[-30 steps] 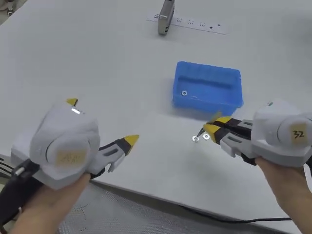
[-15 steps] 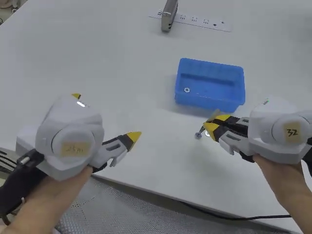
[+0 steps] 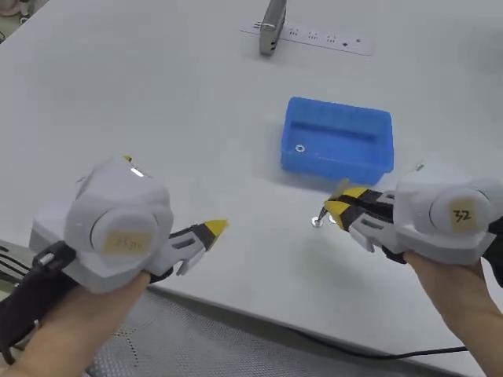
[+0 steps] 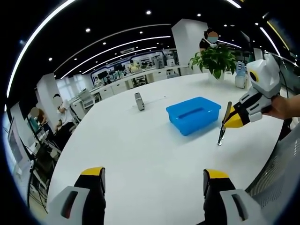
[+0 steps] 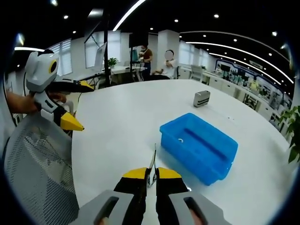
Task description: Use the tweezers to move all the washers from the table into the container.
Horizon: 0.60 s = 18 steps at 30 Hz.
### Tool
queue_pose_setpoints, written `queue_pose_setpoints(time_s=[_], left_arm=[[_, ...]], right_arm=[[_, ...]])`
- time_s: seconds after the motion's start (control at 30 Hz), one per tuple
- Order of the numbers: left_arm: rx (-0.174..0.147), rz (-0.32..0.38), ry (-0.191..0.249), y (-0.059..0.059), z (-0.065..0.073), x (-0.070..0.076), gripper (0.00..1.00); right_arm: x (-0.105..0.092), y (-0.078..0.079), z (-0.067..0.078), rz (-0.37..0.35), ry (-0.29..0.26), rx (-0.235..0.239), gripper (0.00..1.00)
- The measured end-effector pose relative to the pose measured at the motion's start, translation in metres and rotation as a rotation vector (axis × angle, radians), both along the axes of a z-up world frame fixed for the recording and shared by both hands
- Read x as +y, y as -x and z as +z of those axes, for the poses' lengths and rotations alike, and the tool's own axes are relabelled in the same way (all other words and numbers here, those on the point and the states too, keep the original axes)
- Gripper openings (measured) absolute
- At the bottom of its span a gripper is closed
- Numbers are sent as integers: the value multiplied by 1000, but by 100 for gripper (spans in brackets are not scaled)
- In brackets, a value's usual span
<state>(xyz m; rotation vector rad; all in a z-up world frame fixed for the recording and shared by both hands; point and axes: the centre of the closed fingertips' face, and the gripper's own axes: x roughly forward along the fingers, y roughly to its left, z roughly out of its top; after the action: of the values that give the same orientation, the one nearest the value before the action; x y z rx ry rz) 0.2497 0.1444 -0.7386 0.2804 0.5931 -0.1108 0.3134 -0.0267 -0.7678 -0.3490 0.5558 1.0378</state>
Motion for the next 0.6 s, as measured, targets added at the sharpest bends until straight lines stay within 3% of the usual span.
queue_pose_setpoints(time_s=[0.2,0.6], left_arm=[[-7,-1,11,0,1,1,89],[-14,-8,13,-1,2,0,89]], right_arm=[[0,-6,14,-14,-34,10,2],[8,-23,47,-15,-71,-30,2]])
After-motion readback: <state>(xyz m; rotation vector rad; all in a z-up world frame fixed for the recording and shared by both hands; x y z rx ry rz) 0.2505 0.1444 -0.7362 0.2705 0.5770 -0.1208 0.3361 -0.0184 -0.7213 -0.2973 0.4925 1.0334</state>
